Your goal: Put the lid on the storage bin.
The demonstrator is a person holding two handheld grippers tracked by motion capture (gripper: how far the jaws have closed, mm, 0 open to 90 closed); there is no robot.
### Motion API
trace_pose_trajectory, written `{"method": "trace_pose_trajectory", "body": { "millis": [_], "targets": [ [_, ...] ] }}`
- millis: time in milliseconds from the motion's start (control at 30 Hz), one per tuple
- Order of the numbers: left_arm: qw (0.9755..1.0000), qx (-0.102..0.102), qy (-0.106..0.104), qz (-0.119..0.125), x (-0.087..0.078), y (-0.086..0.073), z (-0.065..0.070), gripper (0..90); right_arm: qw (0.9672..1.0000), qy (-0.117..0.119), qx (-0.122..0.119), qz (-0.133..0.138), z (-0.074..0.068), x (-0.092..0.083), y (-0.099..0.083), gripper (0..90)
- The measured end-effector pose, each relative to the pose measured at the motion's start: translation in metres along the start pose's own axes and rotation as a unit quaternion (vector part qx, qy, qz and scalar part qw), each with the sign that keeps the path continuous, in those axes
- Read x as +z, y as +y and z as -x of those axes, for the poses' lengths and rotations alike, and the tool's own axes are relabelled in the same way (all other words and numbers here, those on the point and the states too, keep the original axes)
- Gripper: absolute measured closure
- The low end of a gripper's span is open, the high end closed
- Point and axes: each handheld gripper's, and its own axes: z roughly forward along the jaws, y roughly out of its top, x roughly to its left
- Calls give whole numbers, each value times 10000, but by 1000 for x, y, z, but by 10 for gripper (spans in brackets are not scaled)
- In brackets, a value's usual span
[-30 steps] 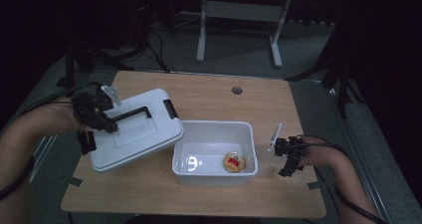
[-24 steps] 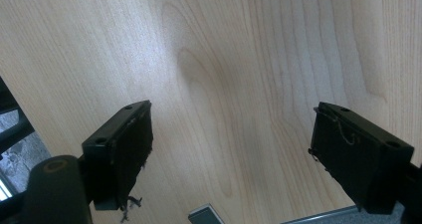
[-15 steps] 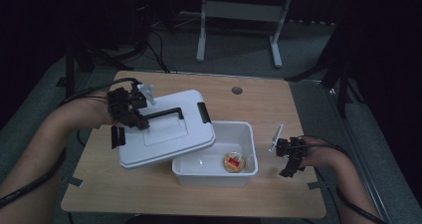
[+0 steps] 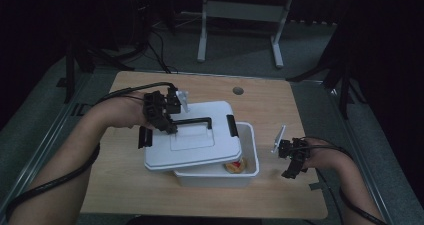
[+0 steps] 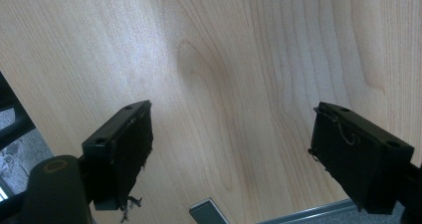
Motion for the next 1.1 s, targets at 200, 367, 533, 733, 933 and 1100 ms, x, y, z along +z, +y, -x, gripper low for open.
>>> {"method": "trace_pose_trajectory", "body": {
  "millis": [200, 367, 533, 733, 933, 1100],
  "targets": [
    [9996, 283, -84, -5, 9, 25, 3, 837, 10000, 25, 21, 12, -1, 1, -2, 156],
    [9993, 357, -121, -79, 19, 40, 1, 837, 10000, 4, 78, 35, 0, -1, -6, 139],
    [9986, 497, -193, -54, 31, 52, 1, 837, 9999, -30, 102, 46, 0, -2, -8, 136],
    [9977, 586, -316, -96, 45, 59, 0, 837, 9999, -27, 100, 63, -1, -1, -12, 136],
    [9974, 604, -382, -122, 56, 60, -2, 837, 9999, 21, 108, 57, 0, 1, -13, 137],
    [9974, 554, -415, -193, 66, 59, -6, 837, 9999, 12, 104, 35, 0, 1, -13, 138]
  ]
}}
